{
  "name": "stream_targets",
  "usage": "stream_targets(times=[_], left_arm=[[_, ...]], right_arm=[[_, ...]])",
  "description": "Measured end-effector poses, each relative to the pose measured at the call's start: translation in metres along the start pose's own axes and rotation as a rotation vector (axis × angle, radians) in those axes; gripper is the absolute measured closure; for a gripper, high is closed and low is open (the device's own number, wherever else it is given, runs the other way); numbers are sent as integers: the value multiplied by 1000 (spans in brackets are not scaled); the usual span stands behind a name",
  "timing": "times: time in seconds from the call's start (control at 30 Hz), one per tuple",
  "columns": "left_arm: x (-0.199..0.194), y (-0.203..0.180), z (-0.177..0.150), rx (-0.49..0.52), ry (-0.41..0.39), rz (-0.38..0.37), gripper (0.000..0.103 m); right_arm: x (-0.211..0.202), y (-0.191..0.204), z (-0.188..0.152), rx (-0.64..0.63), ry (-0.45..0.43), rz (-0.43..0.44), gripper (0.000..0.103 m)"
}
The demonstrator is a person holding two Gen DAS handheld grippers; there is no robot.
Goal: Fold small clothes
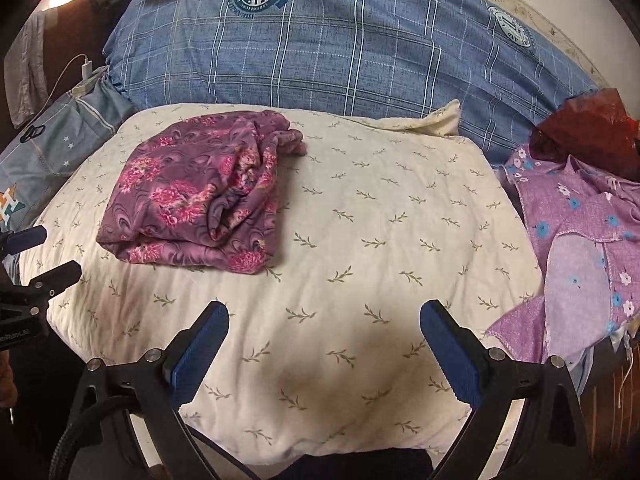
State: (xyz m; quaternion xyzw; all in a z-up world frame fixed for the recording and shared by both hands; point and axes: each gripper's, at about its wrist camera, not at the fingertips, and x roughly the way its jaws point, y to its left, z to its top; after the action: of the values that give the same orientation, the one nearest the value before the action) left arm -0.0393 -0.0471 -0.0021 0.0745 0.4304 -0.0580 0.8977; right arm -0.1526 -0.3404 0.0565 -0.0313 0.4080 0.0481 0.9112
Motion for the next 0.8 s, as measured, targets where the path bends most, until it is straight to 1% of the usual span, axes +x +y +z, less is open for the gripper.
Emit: stream_targets(times=[0.17,0.53,0.7,0.8], left_arm=[[1,0,0,1,-2,0,18],[5,-5,1,27,13,-30,18],[-4,-7,4,38,-38,-41,18],[-5,-9,7,52,-37,-51,18]], right_arm=[[3,0,1,-12,7,0,5],[9,2,3,-31,18,-5,5],[13,2,4,-33,26,0,5],[15,3,5,-43,32,-4,5]])
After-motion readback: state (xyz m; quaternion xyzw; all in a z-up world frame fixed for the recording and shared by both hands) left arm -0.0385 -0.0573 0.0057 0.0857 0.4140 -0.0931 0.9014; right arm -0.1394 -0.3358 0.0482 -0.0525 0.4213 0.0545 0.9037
